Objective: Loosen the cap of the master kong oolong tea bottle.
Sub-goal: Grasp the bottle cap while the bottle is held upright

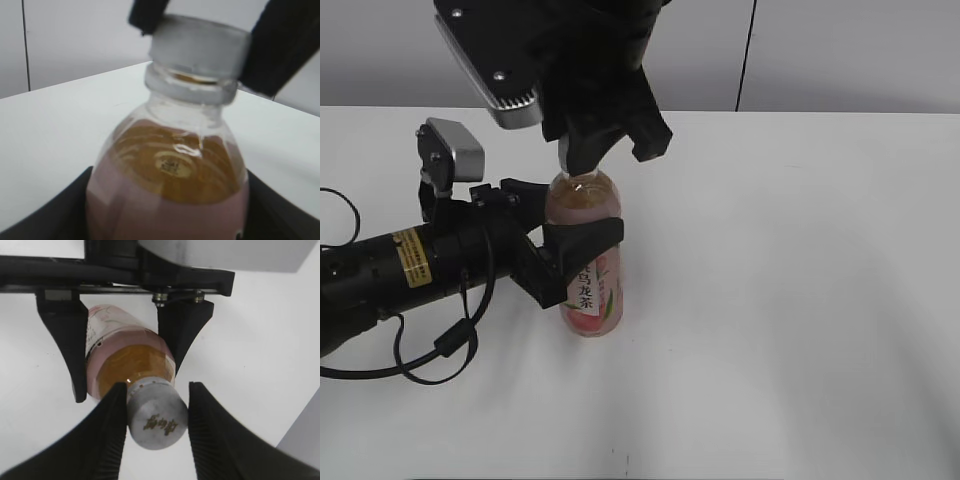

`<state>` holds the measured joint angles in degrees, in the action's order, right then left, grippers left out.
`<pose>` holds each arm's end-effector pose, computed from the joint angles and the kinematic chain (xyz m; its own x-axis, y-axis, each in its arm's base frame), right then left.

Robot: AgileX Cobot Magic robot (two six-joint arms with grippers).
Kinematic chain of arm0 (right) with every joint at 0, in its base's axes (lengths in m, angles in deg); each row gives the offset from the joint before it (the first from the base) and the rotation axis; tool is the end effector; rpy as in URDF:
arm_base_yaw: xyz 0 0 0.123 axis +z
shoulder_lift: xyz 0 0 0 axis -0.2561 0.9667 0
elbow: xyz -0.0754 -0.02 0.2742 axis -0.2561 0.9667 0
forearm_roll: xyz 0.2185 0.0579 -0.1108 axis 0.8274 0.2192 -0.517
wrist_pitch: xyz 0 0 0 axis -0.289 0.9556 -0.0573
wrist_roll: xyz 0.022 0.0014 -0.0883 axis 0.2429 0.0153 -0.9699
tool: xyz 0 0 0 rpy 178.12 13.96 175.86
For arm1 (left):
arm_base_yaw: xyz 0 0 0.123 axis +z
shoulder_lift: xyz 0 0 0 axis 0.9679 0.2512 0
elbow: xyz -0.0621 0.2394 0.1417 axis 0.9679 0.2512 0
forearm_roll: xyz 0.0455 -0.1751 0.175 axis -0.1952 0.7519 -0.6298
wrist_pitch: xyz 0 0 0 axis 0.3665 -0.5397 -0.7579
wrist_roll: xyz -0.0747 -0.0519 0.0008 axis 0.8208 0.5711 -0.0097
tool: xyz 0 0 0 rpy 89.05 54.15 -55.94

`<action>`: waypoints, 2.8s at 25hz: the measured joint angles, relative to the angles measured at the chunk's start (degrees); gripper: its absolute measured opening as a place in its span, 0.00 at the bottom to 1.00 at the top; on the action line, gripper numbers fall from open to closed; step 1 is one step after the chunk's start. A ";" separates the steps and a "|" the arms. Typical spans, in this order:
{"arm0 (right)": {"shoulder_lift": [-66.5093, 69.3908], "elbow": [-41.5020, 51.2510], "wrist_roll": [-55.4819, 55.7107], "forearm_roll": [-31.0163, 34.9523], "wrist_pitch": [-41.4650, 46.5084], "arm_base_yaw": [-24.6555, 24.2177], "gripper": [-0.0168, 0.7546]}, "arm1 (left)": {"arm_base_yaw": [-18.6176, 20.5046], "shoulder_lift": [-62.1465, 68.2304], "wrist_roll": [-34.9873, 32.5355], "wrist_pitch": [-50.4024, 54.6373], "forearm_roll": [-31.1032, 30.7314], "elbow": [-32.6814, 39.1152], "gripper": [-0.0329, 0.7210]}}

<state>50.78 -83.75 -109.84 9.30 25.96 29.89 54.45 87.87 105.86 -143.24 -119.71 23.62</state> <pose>0.3105 0.3192 0.3021 0.6871 -0.7192 -0.1030 -0.7017 -0.6201 -0.3510 0.2583 -0.1604 0.1310 -0.1981 0.0355 -0.9795 0.8495 0.5047 -0.1535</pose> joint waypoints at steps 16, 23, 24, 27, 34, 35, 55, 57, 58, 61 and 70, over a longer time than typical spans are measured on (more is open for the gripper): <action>-0.04 0.00 -0.61 0.18 0.06 0.00 0.39 | 0.00 0.00 0.00 0.05 0.00 0.00 0.66; -0.04 0.00 7.63 0.18 -0.05 0.00 0.40 | 0.00 0.00 0.00 0.05 0.00 0.00 0.66; -0.04 0.00 9.20 0.18 -0.11 0.00 0.42 | 0.00 0.00 0.00 0.05 0.00 0.00 0.66; -0.04 0.00 14.10 -0.34 -0.45 0.00 0.50 | 0.00 0.00 0.00 0.00 0.00 0.00 0.66; -0.04 0.00 23.65 -1.04 -0.76 -0.06 0.70 | 0.00 0.00 0.00 0.00 -0.04 0.00 0.66; -0.19 0.00 25.64 -1.04 -0.76 -0.06 0.71 | 0.00 0.00 0.00 0.00 -0.04 0.00 0.66; -2.19 -9.31 98.78 0.96 -0.81 -0.06 0.72 | 0.00 0.00 0.00 -0.01 -0.04 0.00 0.66; -2.19 -9.31 101.49 3.30 -0.81 -0.06 0.72 | 0.00 0.00 0.00 -0.01 -0.04 0.00 0.66; -2.19 -9.31 102.06 4.20 -0.81 -0.06 0.72 | 0.00 0.00 0.00 -0.01 -0.04 0.00 0.66; -2.19 -9.31 103.31 5.41 -0.81 -0.06 0.72 | 0.00 0.00 0.00 -0.01 -0.04 0.00 0.66; -2.25 -6.14 104.13 2.99 -0.89 -0.06 0.72 | 0.00 0.00 0.00 -0.01 -0.04 0.00 0.66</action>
<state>48.53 -89.89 -5.70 12.29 25.07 29.83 54.45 87.87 105.86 -143.25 -119.75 23.62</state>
